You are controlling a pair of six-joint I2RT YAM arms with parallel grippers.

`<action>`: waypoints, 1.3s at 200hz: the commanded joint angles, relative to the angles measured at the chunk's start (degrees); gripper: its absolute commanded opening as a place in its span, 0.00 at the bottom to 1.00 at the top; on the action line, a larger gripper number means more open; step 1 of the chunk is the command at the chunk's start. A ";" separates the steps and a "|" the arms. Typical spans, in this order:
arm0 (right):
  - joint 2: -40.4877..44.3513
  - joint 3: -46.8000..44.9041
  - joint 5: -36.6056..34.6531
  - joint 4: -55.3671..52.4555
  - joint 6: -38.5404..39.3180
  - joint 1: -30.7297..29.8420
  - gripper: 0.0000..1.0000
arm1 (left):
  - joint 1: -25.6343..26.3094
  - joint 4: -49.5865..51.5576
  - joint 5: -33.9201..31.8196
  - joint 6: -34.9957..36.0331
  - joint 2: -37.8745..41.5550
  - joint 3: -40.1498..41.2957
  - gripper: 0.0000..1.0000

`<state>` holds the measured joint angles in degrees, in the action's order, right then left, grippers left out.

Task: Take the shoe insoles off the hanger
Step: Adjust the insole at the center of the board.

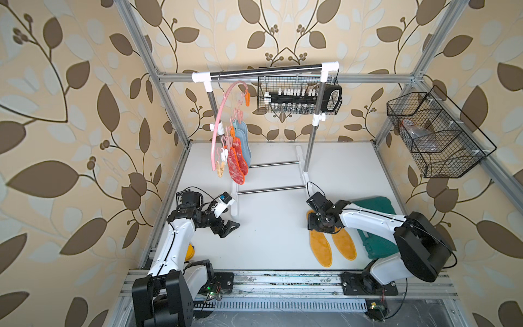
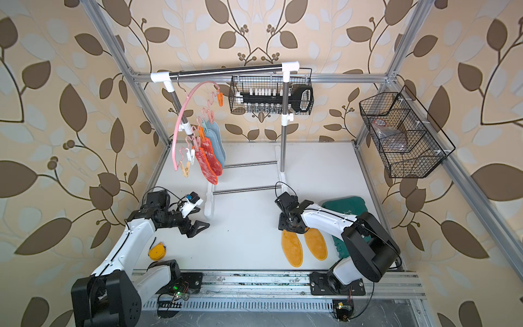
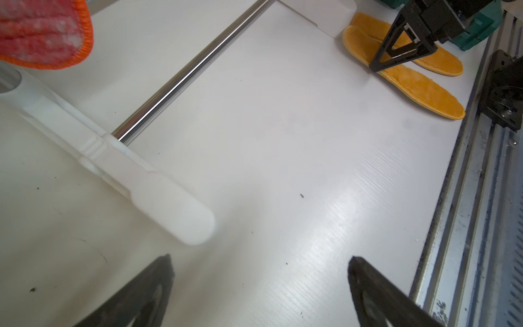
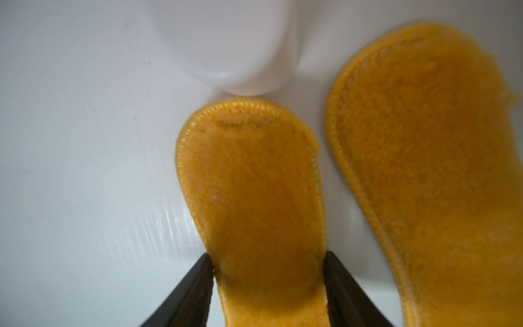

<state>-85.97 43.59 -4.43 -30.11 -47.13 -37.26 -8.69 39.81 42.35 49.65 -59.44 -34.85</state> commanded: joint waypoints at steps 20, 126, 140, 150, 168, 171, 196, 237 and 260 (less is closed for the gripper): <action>0.93 -2.18 -1.58 -3.32 -0.05 -0.11 0.66 | -0.52 1.58 2.13 1.06 -0.33 -0.93 0.99; 16.32 -1.87 1.10 3.05 12.02 -0.22 0.68 | -0.54 1.67 2.21 1.04 -0.31 -0.97 0.99; 18.60 -1.32 2.18 5.68 15.22 -0.12 0.65 | -0.54 1.76 2.21 1.07 -0.33 -1.01 0.99; 19.58 0.40 0.69 5.06 17.48 -0.15 0.64 | -0.54 1.85 2.21 1.14 -0.24 -1.04 0.99; 21.03 3.77 -1.45 3.95 22.44 -0.15 0.65 | -0.54 1.65 1.87 1.24 -0.17 -0.67 0.99; 21.28 4.17 -1.65 4.00 23.34 -0.18 0.65 | -0.54 1.72 1.93 1.32 -0.15 -0.68 0.99; 23.74 5.32 -0.29 8.63 29.90 -0.11 0.65 | -0.54 1.76 1.95 1.33 -0.15 -0.66 0.99; 27.25 1.49 12.25 24.80 45.58 -0.16 0.67 | -0.53 1.76 1.95 1.25 0.02 -0.66 0.99; 25.22 1.46 17.81 31.45 50.48 -0.21 0.68 | -0.54 1.76 1.88 1.24 0.29 -0.61 0.99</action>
<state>-59.33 46.30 5.10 -9.08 -6.39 -37.26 -8.69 40.58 42.37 49.69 -59.64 -34.85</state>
